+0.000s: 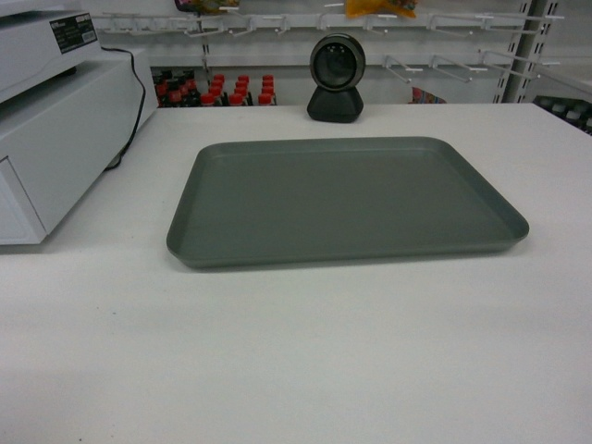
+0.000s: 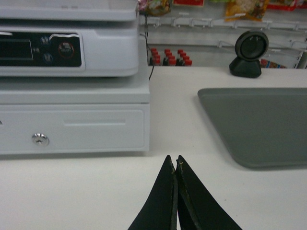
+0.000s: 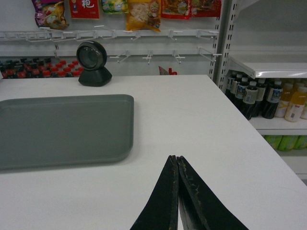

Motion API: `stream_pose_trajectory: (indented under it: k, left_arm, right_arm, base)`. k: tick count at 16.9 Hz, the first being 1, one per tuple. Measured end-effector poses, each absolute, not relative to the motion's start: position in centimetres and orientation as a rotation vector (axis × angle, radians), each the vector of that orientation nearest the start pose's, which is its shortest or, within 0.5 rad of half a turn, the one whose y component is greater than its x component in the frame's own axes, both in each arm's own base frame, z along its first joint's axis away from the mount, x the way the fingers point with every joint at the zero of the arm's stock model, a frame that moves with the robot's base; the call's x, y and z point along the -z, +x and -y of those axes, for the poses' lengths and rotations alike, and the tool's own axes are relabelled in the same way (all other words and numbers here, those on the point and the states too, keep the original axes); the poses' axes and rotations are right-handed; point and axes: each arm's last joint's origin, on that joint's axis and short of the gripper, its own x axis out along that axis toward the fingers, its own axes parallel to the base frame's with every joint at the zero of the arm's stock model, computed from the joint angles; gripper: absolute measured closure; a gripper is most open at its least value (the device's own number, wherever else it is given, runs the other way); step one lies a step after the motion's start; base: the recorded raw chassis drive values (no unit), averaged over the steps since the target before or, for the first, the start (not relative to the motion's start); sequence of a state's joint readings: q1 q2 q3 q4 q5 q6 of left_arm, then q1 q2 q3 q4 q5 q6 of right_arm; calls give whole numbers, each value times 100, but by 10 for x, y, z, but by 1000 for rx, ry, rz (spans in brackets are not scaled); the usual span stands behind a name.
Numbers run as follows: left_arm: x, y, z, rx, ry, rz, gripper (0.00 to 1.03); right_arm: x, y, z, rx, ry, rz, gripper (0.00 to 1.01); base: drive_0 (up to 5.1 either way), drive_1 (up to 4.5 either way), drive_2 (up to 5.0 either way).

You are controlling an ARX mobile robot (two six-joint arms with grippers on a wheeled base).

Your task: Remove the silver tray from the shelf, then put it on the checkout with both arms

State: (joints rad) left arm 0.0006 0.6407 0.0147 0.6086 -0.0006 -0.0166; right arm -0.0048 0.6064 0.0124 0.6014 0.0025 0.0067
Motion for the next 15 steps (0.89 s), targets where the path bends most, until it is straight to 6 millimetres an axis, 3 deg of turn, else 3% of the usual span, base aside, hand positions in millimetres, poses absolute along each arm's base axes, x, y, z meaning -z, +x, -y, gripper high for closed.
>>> stream_pose_trajectory:
  k: [15]
  left_arm:
    - [-171, 109, 0, -1, -17, 14, 102]
  right_arm:
    - [-170, 109, 1, 6, 7, 13, 99]
  base:
    - [0, 0, 0]
